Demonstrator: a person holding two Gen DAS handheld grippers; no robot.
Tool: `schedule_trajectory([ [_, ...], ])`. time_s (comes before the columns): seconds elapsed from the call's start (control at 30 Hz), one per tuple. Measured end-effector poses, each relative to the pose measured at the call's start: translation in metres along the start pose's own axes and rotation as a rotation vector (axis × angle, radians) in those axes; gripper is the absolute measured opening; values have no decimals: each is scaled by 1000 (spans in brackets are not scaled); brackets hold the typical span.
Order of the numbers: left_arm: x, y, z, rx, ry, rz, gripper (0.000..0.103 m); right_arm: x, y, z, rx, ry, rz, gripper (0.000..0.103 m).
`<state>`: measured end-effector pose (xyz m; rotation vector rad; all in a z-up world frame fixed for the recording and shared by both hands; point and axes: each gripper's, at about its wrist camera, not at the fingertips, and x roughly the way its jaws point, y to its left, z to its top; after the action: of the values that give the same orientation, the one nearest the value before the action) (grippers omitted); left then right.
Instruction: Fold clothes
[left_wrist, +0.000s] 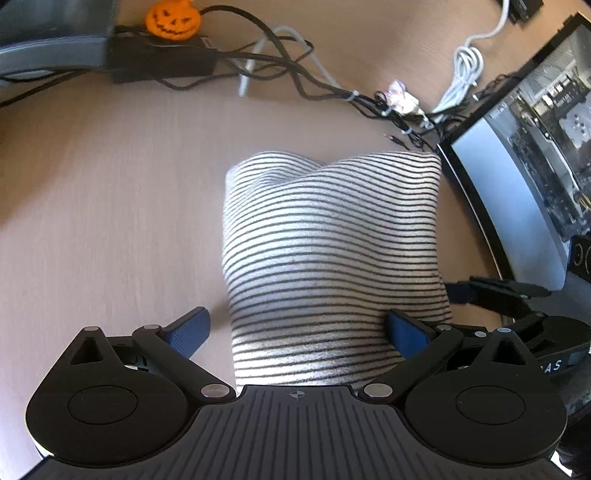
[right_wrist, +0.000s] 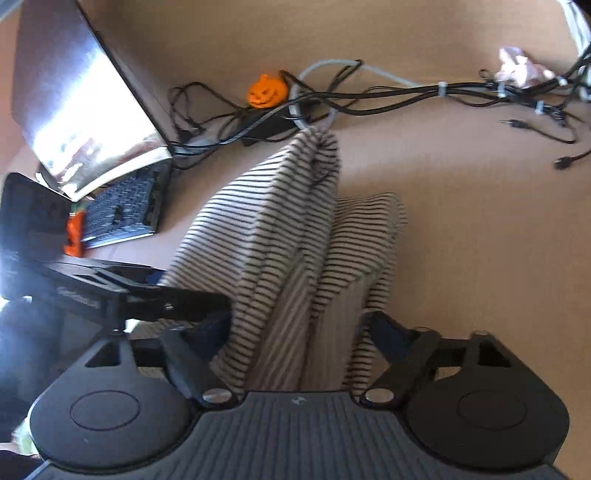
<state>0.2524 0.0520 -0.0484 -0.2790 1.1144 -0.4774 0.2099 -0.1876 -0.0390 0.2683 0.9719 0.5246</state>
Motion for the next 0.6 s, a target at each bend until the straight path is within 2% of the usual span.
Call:
schedule_trajectory([
  [0.07,-7,7,-5,-40,-18,-21,93,3,9,0,-32,0,8,81],
  [0.1,-11,12,-8,-63,-28,-35,84,6,15,1,-40,3,23,81],
  [0.23,-38,33,-19,-116,-79,-19,85,28,53,4,-111,23,83,81],
  [0.5,-110,108,-48,-239,-200,142,86,96,154,11,-277,50,181,81],
  [0.6,-134,127,-55,-235,-254,200,86,113,182,13,-321,34,186,81],
])
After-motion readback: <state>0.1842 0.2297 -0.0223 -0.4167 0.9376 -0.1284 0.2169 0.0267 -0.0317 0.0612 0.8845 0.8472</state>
